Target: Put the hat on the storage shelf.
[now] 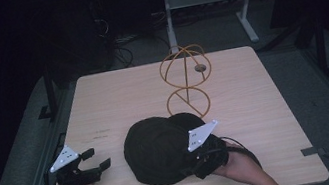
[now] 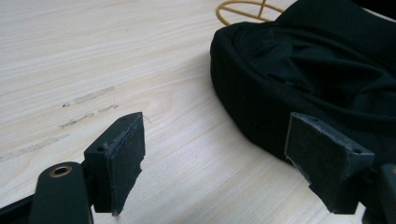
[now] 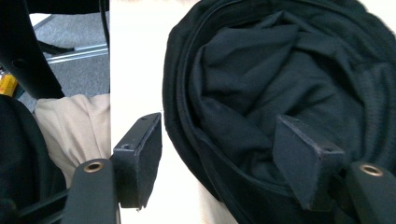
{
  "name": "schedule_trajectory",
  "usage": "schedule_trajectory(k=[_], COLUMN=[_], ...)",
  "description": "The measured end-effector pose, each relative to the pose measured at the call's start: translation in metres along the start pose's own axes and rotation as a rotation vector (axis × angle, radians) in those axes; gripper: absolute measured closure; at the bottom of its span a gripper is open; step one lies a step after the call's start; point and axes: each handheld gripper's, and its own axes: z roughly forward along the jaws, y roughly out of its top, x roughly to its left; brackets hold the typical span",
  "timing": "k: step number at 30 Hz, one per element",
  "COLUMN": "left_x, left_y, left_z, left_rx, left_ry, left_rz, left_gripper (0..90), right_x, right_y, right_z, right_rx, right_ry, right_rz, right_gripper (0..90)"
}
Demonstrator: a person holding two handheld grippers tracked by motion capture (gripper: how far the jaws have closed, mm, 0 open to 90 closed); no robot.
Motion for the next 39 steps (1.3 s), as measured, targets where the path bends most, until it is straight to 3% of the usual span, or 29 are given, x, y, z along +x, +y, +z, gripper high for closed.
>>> schedule_trajectory(k=[9,12,26,39], left_x=[0.0,0.0,-0.001,-0.001], left_y=[0.0,0.0,0.0,0.001], left_z=[0.0,0.001,0.001,0.001], left_rx=[-0.002,-0.003,-0.001,-0.003], left_ry=[0.0,-0.001,-0.001,0.002], left_rz=[0.0,-0.001,0.002,0.003], left_gripper=[19.5,19.5,19.5,19.5], right_x=[0.006,0.008,0.016,0.02], right_y=[0.007,0.011,0.019,0.02], right_z=[0.018,0.025,0.044,0.06], right_rx=[0.026,0.031,0.064,0.132], right_ry=[0.03,0.04,0.032,0.024], right_rz=[-0.014,-0.039,-0.062,-0.07], right_gripper=[40.1,45.1,56.7,64.2])
